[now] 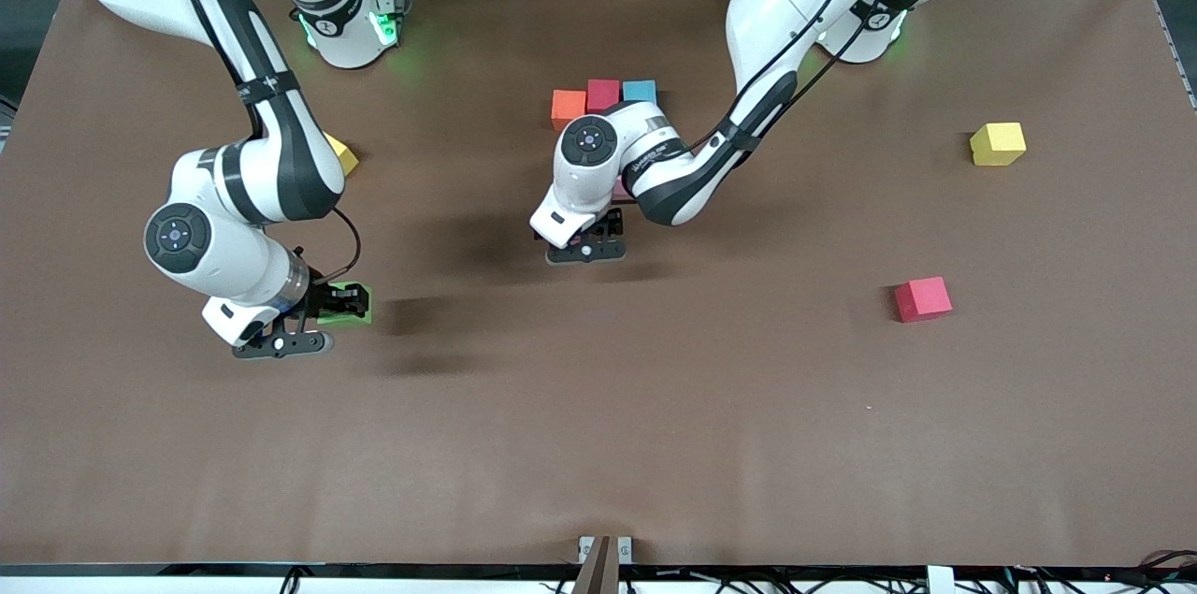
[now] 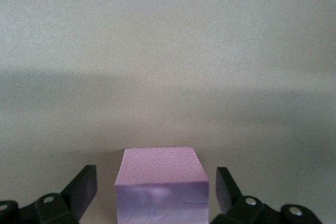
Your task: Form number 2 with 11 blocks
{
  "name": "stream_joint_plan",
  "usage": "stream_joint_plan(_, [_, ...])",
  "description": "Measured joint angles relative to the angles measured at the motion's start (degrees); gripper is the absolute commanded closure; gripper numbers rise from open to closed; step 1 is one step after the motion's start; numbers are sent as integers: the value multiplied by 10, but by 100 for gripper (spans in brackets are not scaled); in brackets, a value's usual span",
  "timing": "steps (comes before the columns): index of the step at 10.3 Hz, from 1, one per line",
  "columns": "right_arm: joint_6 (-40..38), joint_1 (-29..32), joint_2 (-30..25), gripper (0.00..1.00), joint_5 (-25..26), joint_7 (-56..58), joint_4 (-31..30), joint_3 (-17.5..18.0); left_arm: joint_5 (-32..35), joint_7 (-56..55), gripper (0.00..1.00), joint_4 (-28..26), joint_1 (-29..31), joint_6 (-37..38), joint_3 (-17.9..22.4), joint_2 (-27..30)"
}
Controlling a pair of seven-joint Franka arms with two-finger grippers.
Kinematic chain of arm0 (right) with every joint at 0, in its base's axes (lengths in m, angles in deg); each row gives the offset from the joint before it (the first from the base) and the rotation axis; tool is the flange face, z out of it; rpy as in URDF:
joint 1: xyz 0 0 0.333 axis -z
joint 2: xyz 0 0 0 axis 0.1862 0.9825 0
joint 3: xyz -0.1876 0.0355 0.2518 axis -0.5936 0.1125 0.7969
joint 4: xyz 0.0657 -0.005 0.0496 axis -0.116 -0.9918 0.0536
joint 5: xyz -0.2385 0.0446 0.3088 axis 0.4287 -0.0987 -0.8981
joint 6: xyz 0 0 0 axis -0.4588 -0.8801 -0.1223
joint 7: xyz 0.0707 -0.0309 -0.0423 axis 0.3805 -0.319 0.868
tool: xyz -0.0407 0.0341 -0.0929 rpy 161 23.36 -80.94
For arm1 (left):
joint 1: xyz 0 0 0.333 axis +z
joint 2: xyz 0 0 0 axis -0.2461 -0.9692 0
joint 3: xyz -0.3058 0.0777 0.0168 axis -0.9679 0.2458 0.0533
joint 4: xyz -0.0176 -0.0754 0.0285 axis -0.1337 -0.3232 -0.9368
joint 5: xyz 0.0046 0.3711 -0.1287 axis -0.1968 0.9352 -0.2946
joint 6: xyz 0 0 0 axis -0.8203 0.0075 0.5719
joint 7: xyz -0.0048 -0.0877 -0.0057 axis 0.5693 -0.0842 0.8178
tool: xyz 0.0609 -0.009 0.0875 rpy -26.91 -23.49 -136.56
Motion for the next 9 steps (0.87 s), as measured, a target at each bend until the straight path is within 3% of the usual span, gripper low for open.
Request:
stream_joint_plan(3, [-1, -2, 0, 86, -12, 0, 0, 2, 0, 0, 0, 15, 12, 13, 0, 31])
stream_joint_plan(6, [-1, -17, 0, 86, -26, -12, 0, 6, 0, 0, 0, 18, 63, 103, -1, 113])
stream_joint_plan(9, [2, -91, 0, 86, -27, -15, 1, 8, 0, 42, 0, -1, 138, 163, -1, 183])
